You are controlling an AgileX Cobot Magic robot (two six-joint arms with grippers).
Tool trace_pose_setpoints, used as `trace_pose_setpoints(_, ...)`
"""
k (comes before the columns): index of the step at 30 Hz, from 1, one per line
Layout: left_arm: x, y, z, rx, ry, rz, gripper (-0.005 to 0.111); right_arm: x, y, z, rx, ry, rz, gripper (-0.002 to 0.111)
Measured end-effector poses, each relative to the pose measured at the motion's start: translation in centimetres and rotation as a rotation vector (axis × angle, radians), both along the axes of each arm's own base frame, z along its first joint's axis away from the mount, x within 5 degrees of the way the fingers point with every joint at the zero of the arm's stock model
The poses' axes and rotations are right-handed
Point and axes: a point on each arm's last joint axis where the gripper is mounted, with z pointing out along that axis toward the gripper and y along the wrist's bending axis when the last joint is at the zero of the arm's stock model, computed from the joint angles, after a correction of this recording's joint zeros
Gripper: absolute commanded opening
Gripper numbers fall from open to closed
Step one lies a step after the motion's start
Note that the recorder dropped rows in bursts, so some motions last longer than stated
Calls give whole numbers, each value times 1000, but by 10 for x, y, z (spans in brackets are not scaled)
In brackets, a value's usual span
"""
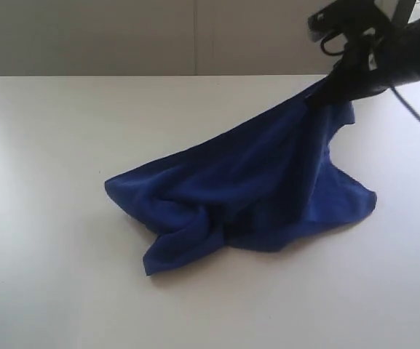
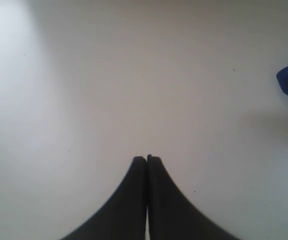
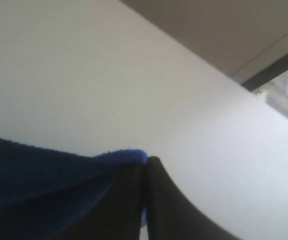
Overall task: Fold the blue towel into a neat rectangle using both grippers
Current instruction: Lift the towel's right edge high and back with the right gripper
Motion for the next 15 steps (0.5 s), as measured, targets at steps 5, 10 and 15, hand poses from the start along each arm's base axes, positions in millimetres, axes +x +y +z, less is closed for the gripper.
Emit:
trace_pose_setpoints(5,0,0,0,0,0,0,0,-29,1,47,-79,-85,44,0)
trace_pose_setpoints(10,0,0,0,0,0,0,0,-58,7,81,-114,-160,83,0)
trace_pose_setpoints(15,0,0,0,0,0,0,0,-82,13,101,-162,-185,125,0)
